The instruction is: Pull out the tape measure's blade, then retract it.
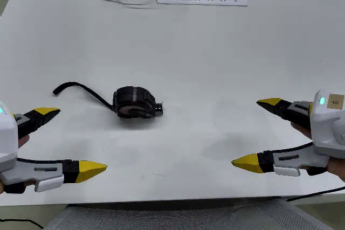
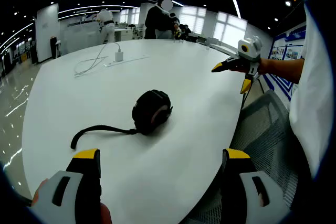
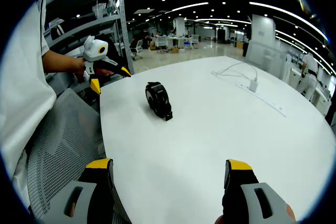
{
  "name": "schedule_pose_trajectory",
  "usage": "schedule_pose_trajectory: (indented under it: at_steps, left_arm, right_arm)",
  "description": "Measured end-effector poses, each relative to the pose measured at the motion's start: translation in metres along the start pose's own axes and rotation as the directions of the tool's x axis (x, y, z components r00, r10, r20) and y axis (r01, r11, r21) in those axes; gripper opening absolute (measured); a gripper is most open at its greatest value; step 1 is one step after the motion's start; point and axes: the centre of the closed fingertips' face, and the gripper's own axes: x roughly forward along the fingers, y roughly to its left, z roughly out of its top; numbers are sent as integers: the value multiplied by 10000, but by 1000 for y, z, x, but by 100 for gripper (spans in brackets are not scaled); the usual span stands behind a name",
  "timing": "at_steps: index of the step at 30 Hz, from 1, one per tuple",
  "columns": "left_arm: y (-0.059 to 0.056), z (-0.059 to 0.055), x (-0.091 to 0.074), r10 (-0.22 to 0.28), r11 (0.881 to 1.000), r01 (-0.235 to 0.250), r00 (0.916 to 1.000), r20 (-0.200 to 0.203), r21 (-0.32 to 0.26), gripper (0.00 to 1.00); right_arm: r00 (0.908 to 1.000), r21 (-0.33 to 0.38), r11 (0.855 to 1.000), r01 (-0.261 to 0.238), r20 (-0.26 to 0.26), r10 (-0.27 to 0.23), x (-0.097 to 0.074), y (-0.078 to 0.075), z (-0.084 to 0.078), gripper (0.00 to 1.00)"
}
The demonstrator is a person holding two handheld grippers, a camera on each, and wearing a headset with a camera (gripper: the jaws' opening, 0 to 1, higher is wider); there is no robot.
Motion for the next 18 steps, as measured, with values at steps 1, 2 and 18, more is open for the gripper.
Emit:
schedule_pose_trajectory:
  at_steps: [1, 2, 18]
  left_arm:
    - [0, 0, 0, 4, 10000, -4, 10000, -5, 6, 94]
    - [0, 0, 0, -3, 10000, 3, 10000, -10, 6, 94]
    - [-3, -2, 2, -144, 9999, 144, 9999, -64, 0, 93]
  right_arm:
    - [10000, -8, 10000, 27, 11, -27, 0, -1, 0, 86]
    - [10000, -2, 10000, 10, -16, -10, 0, 0, 0, 86]
    - [9999, 39, 10000, 2, -155, -2, 1, 0, -3, 87]
